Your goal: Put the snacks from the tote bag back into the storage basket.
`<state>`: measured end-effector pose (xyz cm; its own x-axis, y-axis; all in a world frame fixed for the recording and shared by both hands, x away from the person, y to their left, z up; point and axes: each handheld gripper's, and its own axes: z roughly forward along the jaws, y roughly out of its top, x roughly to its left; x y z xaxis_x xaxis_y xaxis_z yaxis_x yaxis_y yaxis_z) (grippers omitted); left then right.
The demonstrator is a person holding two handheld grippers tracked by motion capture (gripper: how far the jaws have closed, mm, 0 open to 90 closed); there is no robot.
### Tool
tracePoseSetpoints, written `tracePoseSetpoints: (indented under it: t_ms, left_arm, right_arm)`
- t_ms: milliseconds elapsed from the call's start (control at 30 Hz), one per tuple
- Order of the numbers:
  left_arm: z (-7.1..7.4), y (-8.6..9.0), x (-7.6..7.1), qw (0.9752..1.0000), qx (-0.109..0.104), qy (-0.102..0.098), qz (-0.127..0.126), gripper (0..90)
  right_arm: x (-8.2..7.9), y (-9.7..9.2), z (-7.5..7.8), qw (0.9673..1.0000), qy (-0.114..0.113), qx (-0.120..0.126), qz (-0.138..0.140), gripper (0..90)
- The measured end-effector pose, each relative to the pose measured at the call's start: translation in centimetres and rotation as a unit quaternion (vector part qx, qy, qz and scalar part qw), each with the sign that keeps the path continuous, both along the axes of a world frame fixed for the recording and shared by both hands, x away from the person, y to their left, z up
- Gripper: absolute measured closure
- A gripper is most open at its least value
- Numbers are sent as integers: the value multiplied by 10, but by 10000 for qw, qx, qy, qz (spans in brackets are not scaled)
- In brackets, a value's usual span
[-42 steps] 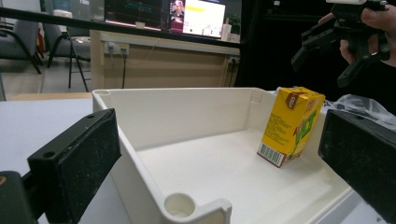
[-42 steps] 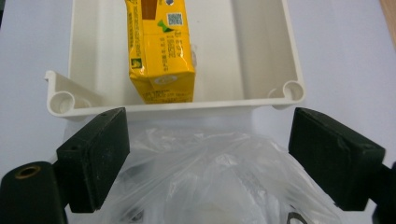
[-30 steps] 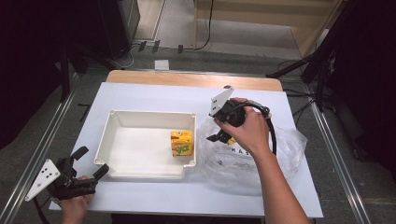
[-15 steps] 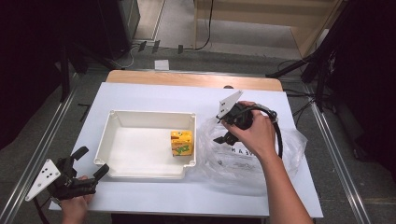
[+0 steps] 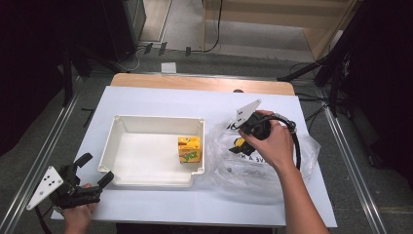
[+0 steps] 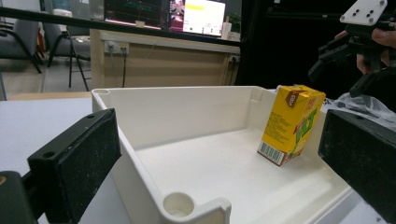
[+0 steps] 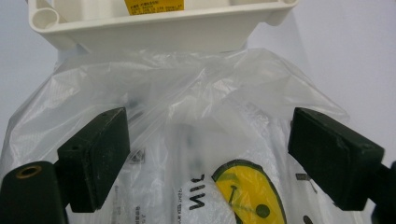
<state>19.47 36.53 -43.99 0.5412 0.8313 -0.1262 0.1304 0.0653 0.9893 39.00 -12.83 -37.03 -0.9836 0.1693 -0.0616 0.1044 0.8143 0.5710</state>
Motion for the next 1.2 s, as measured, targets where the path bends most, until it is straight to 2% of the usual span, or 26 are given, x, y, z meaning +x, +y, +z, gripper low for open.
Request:
tracePoseSetpoints:
  t_ms: [667, 1200]
  left_arm:
    - [0, 0, 0, 10000, 3, 9, 1, 0]
    - [0, 0, 0, 10000, 7, 14, 1, 0]
  right_arm:
    - [-14, -37, -11, 9995, -7, 132, -295, 139]
    - [-25, -74, -31, 9976, 100, 204, -658, 139]
